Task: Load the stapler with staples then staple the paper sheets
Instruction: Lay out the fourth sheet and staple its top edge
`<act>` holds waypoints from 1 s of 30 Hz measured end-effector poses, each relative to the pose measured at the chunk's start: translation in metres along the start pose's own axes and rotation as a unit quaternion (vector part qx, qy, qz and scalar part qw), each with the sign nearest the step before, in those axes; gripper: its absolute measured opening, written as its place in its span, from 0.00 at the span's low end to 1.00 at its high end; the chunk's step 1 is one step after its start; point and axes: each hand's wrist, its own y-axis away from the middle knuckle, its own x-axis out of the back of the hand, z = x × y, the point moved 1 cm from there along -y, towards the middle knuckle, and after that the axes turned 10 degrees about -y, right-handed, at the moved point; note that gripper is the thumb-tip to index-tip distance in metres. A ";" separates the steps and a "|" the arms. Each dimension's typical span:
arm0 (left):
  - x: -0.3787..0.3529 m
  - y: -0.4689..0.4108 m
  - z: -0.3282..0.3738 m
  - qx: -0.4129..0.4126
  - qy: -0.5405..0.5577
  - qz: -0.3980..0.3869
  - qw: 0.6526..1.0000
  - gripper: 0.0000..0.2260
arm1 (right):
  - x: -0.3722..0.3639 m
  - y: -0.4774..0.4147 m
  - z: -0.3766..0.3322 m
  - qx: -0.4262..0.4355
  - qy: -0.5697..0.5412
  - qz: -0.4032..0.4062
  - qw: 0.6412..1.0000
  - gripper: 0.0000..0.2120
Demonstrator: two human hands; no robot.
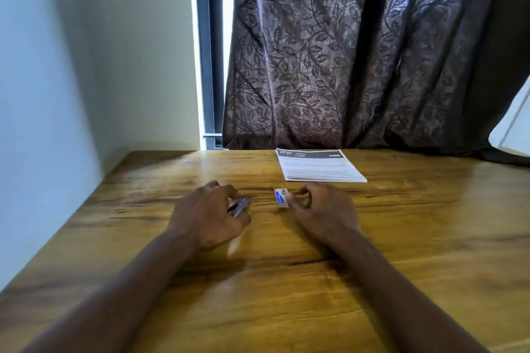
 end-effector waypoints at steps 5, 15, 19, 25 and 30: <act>0.000 0.002 -0.008 0.018 -0.002 -0.038 0.999 0.24 | -0.023 -0.010 -0.029 -0.024 0.039 -0.010 0.999 0.35; 0.008 0.002 0.019 0.065 0.149 0.042 0.986 0.11 | 0.005 -0.011 0.008 -0.098 -0.056 0.038 0.993 0.17; 0.007 -0.005 0.071 0.047 0.194 0.058 0.978 0.12 | 0.038 -0.005 0.061 -0.126 -0.051 0.082 0.987 0.16; -0.010 -0.031 0.161 0.028 0.150 0.049 0.987 0.14 | 0.060 -0.003 0.112 -0.114 -0.010 0.072 0.991 0.18; -0.026 -0.043 0.203 0.025 0.065 0.034 0.997 0.19 | 0.060 0.001 0.130 -0.103 0.069 0.040 0.991 0.21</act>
